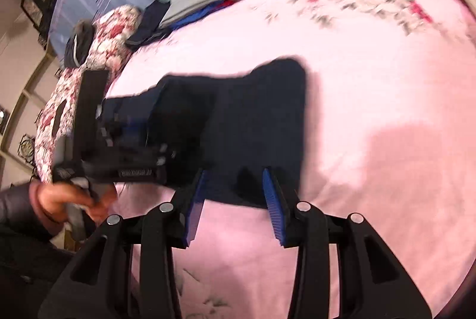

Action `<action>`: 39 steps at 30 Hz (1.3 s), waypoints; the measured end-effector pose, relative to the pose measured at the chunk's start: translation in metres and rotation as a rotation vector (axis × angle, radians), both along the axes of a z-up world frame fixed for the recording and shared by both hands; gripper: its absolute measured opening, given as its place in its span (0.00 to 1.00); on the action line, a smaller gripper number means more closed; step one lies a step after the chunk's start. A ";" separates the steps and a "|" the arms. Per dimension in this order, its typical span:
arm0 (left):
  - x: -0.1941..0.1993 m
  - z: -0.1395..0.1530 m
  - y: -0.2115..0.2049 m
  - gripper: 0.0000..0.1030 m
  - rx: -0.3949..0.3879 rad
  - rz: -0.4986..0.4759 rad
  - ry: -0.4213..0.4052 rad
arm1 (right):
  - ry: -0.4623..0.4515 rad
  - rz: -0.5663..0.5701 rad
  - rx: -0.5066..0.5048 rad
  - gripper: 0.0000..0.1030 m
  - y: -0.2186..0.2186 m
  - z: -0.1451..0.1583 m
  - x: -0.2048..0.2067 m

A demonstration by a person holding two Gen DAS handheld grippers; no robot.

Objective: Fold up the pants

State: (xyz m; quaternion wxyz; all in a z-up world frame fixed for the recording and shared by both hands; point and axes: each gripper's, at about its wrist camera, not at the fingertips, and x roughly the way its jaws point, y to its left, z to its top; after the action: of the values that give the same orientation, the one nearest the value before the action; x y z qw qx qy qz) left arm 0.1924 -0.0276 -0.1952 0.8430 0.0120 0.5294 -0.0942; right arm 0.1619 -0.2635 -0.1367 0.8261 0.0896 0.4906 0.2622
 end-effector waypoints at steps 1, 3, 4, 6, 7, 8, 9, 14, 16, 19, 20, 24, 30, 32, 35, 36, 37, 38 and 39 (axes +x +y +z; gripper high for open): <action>-0.001 0.002 0.003 0.95 -0.003 0.013 0.008 | -0.018 -0.014 0.005 0.40 -0.007 0.006 0.003; -0.007 0.015 0.007 0.94 0.001 0.032 -0.014 | -0.058 -0.026 0.013 0.40 -0.005 0.019 0.015; -0.010 0.021 0.008 0.94 0.001 0.039 -0.030 | -0.075 -0.031 0.015 0.40 -0.002 0.023 0.022; -0.016 0.031 0.013 0.94 0.006 0.054 -0.054 | -0.102 -0.037 0.002 0.40 0.007 0.026 0.038; -0.019 0.035 0.015 0.94 0.004 0.066 -0.062 | -0.111 -0.039 -0.009 0.40 0.010 0.026 0.042; -0.020 0.036 0.016 0.94 0.002 0.073 -0.064 | -0.116 -0.046 -0.020 0.40 0.012 0.025 0.050; -0.022 0.035 0.016 0.94 0.010 0.085 -0.057 | -0.104 -0.057 -0.024 0.40 0.014 0.019 0.061; -0.033 0.008 0.026 0.95 0.065 0.134 0.028 | 0.048 -0.109 -0.141 0.45 0.005 -0.043 0.099; -0.039 0.012 0.036 0.95 0.007 0.176 0.031 | 0.037 -0.086 -0.183 0.45 0.010 -0.035 0.097; -0.046 0.016 0.040 0.95 0.021 0.175 0.022 | -0.036 -0.100 -0.190 0.45 0.017 -0.001 0.087; -0.048 0.016 0.041 0.95 0.016 0.179 0.022 | -0.073 -0.087 -0.180 0.45 0.023 0.009 0.081; -0.050 0.014 0.043 0.95 0.001 0.191 0.026 | -0.224 0.111 -0.161 0.45 0.073 0.041 0.056; -0.044 0.008 0.039 0.96 -0.015 0.199 0.026 | -0.051 0.289 -0.225 0.31 0.140 -0.017 0.082; -0.044 0.007 0.041 0.96 -0.016 0.208 0.028 | -0.065 0.269 -0.243 0.31 0.141 -0.032 0.095; -0.047 0.006 0.044 0.96 -0.030 0.209 0.015 | -0.027 0.256 -0.213 0.31 0.138 -0.033 0.105; -0.047 0.007 0.043 0.96 -0.023 0.200 0.011 | -0.005 0.250 -0.193 0.31 0.136 -0.032 0.109; -0.048 0.009 0.041 0.96 -0.010 0.186 0.005 | 0.017 0.237 -0.163 0.31 0.131 -0.030 0.108; -0.049 0.013 0.041 0.95 -0.001 0.175 -0.003 | 0.046 0.216 -0.124 0.32 0.129 -0.024 0.105; -0.052 0.024 0.042 0.94 0.000 0.169 -0.024 | 0.070 0.176 -0.071 0.33 0.118 -0.018 0.105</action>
State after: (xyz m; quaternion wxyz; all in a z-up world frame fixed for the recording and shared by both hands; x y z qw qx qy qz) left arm 0.1405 0.0148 -0.1710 0.8543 -0.0318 0.5183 -0.0225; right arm 0.2666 -0.1456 -0.1546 0.7848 0.0258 0.5343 0.3129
